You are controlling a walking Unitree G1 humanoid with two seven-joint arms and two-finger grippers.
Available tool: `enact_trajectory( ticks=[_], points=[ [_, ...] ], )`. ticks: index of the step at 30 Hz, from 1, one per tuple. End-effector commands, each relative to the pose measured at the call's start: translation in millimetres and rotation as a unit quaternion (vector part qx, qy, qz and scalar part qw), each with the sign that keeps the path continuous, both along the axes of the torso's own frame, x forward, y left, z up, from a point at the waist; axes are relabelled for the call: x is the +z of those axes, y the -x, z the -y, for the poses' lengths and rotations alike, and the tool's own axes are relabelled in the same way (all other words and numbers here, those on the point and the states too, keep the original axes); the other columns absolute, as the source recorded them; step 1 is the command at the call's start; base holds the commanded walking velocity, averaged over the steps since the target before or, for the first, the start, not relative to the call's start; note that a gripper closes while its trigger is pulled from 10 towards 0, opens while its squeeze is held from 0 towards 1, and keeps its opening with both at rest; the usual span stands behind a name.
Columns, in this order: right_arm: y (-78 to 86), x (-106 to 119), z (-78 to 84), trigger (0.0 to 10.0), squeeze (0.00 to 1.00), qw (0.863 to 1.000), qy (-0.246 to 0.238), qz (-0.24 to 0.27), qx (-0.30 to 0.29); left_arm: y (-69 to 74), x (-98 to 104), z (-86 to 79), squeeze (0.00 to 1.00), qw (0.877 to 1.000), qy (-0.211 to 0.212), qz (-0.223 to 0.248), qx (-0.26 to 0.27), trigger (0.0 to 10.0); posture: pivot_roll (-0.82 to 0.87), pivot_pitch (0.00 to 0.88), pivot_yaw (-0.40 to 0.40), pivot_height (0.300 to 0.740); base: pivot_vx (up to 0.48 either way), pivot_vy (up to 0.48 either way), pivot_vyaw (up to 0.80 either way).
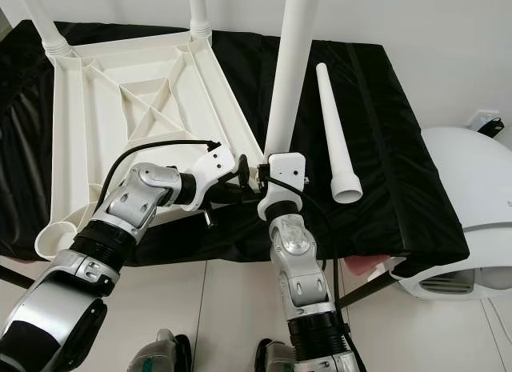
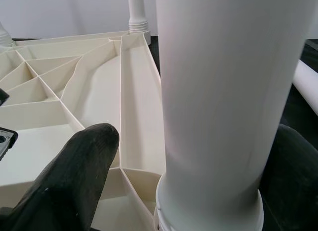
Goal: Building children table
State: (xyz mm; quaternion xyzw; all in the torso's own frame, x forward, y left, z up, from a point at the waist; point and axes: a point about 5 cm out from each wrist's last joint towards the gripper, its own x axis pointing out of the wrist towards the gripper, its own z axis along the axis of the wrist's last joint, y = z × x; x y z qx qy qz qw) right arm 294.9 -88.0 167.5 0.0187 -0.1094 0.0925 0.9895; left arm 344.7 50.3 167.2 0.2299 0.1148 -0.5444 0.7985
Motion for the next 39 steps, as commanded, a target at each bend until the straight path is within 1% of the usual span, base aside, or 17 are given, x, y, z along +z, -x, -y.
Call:
enact_trajectory(
  ticks=[1,5,9,12,13,14,16,17,18,19,20,22,24,27,33,37,39],
  points=[
    [8.0,-6,-24.1,10.0,0.0,0.997,-0.049,-0.024,0.047,-8.2,0,-2.8,0.0,0.996,0.007,0.032,0.078,10.0,0.01,0.099,-0.025,0.74,0.0,0.0,0.0],
    [6.4,-4,-19.3,10.0,0.0,0.997,-0.05,-0.018,0.054,-8.2,0,-3.2,0.0,0.996,0.006,0.032,0.078,10.0,0.01,0.1,-0.023,0.74,0.0,0.0,0.0],
    [2.1,-1,-6.5,10.0,0.0,0.995,-0.048,-0.007,0.087,-8.6,0,-3.6,0.0,0.996,0.006,0.032,0.078,10.0,0.01,0.105,-0.02,0.74,0.0,0.0,0.0],
    [-4.5,-1,9.6,10.0,0.0,0.993,-0.031,-0.004,0.113,-9.1,0,-3.9,0.0,0.996,0.006,0.032,0.078,10.0,0.01,0.107,-0.02,0.74,0.0,0.0,0.0],
    [-4.5,-1,9.6,10.0,0.0,0.993,-0.031,-0.004,0.113,-9.1,0,-3.9,0.0,0.996,0.006,0.032,0.078,10.0,0.01,0.107,-0.02,0.74,0.0,0.0,0.0],
    [-7.9,0,18.7,10.0,1.0,0.992,-0.021,-0.005,0.126,-9.3,1,-4.1,0.0,0.996,0.006,0.033,0.078,10.0,0.0,0.109,-0.02,0.74,0.0,0.0,0.0],
    [-7.9,0,18.7,10.0,1.0,0.992,-0.021,-0.005,0.126,-9.3,1,-4.1,0.0,0.996,0.006,0.033,0.078,10.0,0.0,0.109,-0.02,0.74,0.0,0.0,0.0],
    [-10.5,1,26.1,10.0,1.0,0.992,-0.007,0.0,0.129,-9.4,1,-4.1,0.0,0.996,0.006,0.033,0.078,10.0,0.0,0.109,-0.02,0.74,0.0,0.0,0.0],
    [-10.5,1,26.1,10.0,1.0,0.992,-0.007,0.0,0.129,-9.4,1,-4.1,0.0,0.996,0.006,0.033,0.078,10.0,0.0,0.109,-0.02,0.74,0.0,0.0,0.0],
    [-14.8,2,35.1,10.0,0.75,0.99,0.0,-0.001,0.142,-9.7,1,-4.2,0.0,0.996,0.006,0.034,0.079,10.0,0.0,0.111,-0.02,0.74,0.0,0.0,0.0],
    [-17.8,4,41.6,10.0,0.0,0.988,0.008,0.0,0.153,-9.9,2,-4.3,0.0,0.996,0.007,0.034,0.079,10.0,0.0,0.112,-0.02,0.74,0.0,0.0,0.0],
    [-23.3,6,51.4,10.0,0.0,0.984,0.025,-0.001,0.175,-10.2,2,-4.2,0.0,0.996,0.008,0.034,0.079,10.0,0.0,0.114,-0.019,0.74,0.0,0.0,0.0],
    [-23.3,6,51.4,10.0,0.0,0.984,0.025,-0.001,0.175,-10.2,2,-4.2,0.0,0.996,0.008,0.034,0.079,10.0,0.0,0.114,-0.019,0.74,0.0,0.0,0.0],
    [-30.3,8,61.2,10.0,0.0,0.978,0.04,-0.004,0.205,-10.6,3,-4.2,0.0,0.996,0.008,0.035,0.079,10.0,0.0,0.118,-0.017,0.74,0.0,0.0,0.0],
    [-35.3,10,66.3,10.0,0.0,0.969,0.054,-0.008,0.243,-10.8,3,-4.4,0.0,0.996,0.008,0.035,0.079,10.0,0.01,0.118,-0.017,0.74,0.0,0.0,0.0],
    [-38.0,9,67.2,10.0,0.0,0.943,0.069,-0.023,0.324,-11.0,4,-4.7,0.0,0.996,0.007,0.035,0.08,10.0,0.01,0.117,-0.016,0.74,0.0,0.0,0.0],
    [-40.1,9,68.1,10.0,0.0,0.938,0.072,-0.025,0.337,-11.0,3,-4.9,0.0,0.996,0.007,0.035,0.08,10.0,0.01,0.116,-0.015,0.74,0.0,0.0,0.0]
  ],
)
